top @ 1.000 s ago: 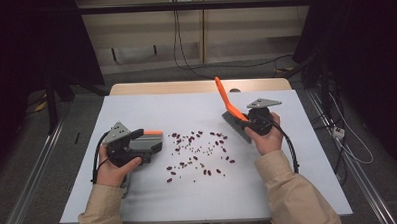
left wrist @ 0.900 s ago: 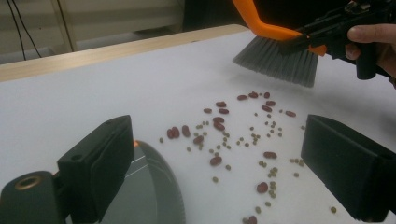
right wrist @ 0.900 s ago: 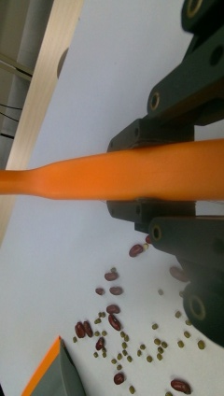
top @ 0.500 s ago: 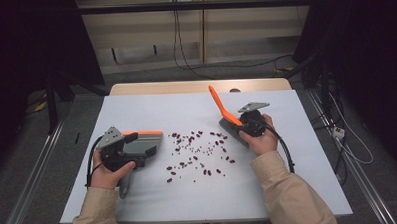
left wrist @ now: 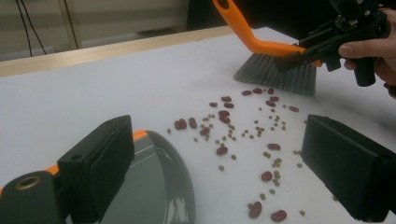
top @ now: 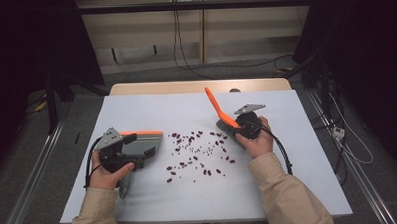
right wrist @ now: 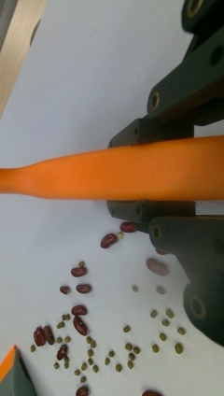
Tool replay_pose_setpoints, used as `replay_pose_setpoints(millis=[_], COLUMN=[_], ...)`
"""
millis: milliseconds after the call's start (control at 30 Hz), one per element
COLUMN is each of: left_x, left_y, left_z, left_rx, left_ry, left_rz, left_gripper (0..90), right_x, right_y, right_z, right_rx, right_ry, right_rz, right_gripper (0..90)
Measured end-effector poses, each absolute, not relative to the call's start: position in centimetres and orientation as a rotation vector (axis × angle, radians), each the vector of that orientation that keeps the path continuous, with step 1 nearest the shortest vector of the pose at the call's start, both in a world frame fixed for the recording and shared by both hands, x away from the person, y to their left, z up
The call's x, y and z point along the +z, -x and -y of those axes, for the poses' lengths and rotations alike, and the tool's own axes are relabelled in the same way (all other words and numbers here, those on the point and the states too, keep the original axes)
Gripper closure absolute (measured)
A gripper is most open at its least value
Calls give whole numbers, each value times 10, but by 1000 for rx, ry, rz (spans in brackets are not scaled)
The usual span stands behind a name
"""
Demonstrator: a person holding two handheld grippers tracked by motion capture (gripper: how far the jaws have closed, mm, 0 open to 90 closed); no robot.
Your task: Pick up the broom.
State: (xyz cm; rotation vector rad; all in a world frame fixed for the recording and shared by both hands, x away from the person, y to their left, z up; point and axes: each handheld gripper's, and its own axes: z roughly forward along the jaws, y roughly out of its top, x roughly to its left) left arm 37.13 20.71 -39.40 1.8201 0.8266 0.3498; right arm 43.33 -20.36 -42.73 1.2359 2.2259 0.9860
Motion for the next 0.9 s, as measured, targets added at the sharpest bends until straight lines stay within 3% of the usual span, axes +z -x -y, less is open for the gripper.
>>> replay_pose_setpoints(millis=[900], left_x=[-395], left_y=[-368], left_z=[-211], left_rx=[357], left_ry=[-1820], left_rz=[-821], left_gripper=[81], right_x=[-428], right_y=[-407], right_z=[166], right_rx=[997], right_ry=[-1063], right_rz=[-2285], right_gripper=[711])
